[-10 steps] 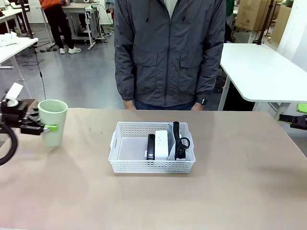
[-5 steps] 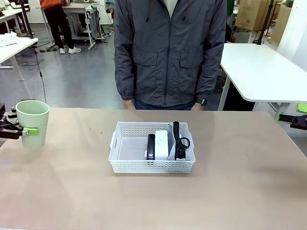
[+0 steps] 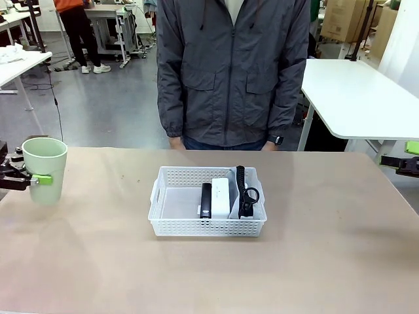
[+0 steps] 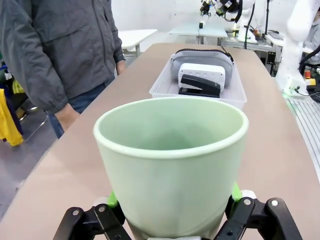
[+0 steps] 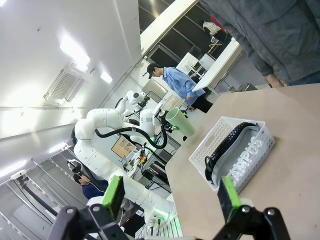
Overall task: Efficiently arrange items inside the basket to fit them all.
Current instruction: Pick up the Reusable plastic cup and place it inside the Organizing basket.
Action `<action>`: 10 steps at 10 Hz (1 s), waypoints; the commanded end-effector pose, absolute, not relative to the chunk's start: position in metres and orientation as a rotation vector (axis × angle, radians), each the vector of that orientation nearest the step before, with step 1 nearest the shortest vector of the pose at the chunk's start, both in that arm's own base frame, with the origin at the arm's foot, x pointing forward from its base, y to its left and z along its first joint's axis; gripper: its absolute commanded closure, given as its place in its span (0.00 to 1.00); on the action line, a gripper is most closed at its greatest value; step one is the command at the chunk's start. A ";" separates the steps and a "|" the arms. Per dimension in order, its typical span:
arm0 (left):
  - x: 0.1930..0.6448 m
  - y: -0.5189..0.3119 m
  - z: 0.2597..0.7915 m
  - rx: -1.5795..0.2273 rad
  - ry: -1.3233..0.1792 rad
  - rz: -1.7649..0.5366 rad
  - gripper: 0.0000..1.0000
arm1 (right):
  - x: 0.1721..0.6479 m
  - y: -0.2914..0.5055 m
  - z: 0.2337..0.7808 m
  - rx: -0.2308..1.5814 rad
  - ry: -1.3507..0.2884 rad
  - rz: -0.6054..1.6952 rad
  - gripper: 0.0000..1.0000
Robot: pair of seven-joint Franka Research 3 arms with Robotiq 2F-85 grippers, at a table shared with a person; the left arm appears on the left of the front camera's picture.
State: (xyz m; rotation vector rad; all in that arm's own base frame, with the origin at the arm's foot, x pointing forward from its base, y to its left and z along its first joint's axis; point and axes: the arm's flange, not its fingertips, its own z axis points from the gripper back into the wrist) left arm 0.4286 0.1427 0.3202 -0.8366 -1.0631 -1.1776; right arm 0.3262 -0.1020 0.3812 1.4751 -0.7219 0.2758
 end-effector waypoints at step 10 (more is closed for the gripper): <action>0.424 -0.080 0.425 -0.956 -0.639 -0.472 0.13 | 0.325 -0.101 0.383 1.483 -0.736 0.279 0.00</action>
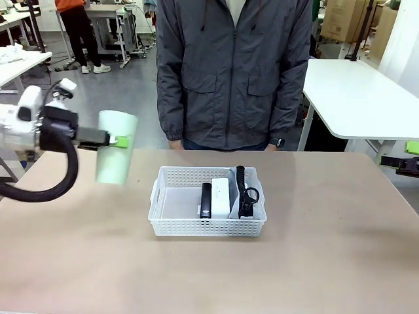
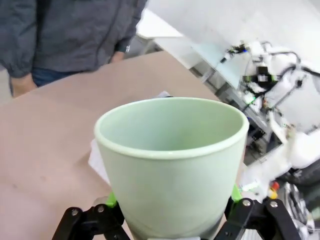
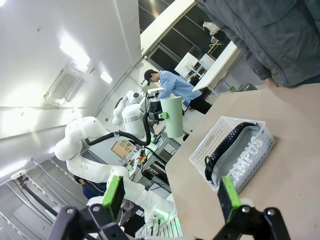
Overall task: Efficiently arrange items inside the basket to fit them all.
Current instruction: Pick up the Reusable plastic cup and place it inside the Organizing basket.
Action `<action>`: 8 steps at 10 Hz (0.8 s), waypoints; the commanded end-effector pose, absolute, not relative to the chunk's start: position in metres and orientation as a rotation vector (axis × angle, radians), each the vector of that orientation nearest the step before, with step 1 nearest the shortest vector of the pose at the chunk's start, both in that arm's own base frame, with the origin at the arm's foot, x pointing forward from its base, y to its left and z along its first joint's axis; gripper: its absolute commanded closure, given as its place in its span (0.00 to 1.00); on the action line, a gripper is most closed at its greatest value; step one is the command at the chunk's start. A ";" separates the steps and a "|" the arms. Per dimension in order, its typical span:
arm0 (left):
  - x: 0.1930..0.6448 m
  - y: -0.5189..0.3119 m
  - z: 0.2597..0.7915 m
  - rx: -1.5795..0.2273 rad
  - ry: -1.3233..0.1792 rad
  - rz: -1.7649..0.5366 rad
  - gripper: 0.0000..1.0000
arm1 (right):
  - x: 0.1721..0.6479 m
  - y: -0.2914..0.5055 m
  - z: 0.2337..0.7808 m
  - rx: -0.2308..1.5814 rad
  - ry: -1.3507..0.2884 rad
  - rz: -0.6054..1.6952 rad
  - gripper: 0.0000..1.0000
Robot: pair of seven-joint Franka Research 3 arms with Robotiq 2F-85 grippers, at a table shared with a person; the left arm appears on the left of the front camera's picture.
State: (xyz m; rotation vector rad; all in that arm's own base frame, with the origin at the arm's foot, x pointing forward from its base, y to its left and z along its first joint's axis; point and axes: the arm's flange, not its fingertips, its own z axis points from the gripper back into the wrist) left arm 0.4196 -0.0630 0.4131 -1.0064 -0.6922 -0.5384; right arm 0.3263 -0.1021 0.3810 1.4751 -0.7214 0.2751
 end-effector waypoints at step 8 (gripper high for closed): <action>0.446 -0.177 0.424 -1.230 -0.065 -0.387 0.13 | 0.325 -0.101 0.383 1.483 -0.736 0.279 0.00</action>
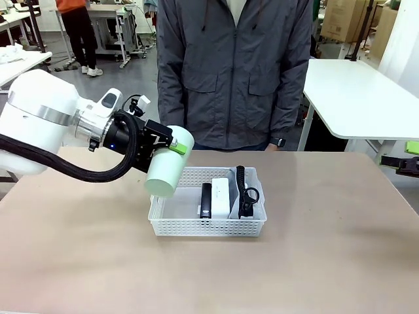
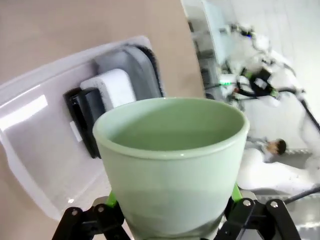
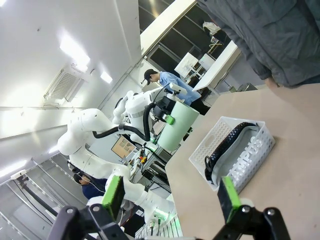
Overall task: Efficiently arrange items inside the basket to fit them all.
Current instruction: Pick up the Reusable plastic cup and place it inside the Organizing basket.
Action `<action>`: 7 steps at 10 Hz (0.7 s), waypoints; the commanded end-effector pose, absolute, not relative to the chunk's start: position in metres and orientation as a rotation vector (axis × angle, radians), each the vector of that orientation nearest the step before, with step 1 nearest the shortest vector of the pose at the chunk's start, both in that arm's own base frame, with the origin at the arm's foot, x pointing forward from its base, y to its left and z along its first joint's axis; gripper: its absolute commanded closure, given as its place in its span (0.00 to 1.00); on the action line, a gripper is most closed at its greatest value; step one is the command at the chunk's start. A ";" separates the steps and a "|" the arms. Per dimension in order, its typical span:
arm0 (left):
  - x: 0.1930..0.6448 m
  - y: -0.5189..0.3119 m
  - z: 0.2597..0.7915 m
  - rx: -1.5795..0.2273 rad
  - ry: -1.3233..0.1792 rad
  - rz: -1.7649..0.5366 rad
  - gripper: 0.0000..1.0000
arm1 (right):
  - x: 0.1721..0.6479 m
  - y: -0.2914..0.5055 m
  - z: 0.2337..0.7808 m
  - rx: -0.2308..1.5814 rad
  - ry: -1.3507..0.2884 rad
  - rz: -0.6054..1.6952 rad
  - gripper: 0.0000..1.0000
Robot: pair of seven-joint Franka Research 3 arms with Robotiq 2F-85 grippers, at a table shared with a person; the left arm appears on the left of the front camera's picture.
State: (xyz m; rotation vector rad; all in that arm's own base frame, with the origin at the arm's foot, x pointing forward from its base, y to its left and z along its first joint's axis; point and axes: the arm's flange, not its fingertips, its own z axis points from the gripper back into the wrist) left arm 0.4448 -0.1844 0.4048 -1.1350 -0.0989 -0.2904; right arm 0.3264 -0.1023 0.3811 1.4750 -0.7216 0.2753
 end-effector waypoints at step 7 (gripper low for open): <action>0.432 -0.206 0.415 -0.833 -0.066 0.121 0.13 | 0.325 -0.101 0.383 1.483 -0.736 0.279 0.00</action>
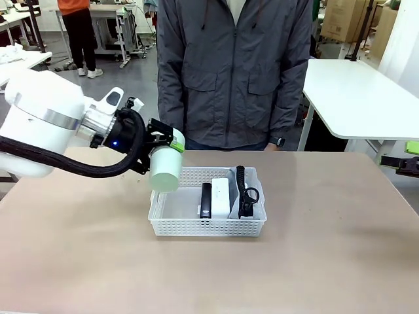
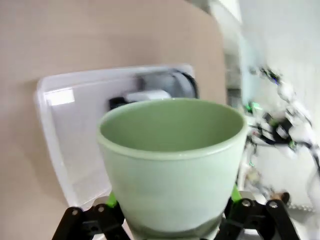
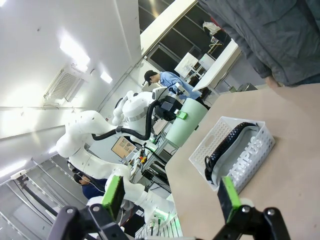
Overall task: Efficiently arrange items inside the basket to fit them all.
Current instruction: Pick up the Reusable plastic cup and place it inside the Organizing basket.
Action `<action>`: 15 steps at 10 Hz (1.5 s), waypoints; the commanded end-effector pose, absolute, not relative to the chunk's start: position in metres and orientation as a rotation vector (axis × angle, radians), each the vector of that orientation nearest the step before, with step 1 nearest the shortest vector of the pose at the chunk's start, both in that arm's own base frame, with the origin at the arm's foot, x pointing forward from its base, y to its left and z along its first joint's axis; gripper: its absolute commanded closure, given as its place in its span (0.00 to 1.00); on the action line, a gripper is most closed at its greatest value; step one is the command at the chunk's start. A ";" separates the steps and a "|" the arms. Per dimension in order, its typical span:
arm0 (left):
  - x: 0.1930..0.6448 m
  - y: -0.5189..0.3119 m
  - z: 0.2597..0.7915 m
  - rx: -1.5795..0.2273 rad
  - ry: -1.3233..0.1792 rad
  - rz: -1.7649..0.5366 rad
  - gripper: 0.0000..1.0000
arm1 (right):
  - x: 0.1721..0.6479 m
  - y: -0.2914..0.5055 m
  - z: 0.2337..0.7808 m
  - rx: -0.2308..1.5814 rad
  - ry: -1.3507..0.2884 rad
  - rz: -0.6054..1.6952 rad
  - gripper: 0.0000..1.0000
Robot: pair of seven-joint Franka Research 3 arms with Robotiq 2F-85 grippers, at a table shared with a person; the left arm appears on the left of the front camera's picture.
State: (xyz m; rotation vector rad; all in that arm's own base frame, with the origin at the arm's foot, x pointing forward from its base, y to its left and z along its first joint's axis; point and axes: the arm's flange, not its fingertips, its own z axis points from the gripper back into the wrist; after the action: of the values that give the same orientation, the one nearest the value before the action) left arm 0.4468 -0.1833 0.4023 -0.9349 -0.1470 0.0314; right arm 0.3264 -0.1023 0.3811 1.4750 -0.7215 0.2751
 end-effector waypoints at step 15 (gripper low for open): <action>0.455 -0.304 0.376 -0.254 -0.140 0.079 0.13 | 0.325 -0.101 0.383 1.483 -0.736 0.279 0.00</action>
State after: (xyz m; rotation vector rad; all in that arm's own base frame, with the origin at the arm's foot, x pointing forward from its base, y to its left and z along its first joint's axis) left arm 0.4506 -0.2934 0.3755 -0.2834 -0.1180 0.0552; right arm 0.3264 -0.1024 0.3811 1.4752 -0.7216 0.2752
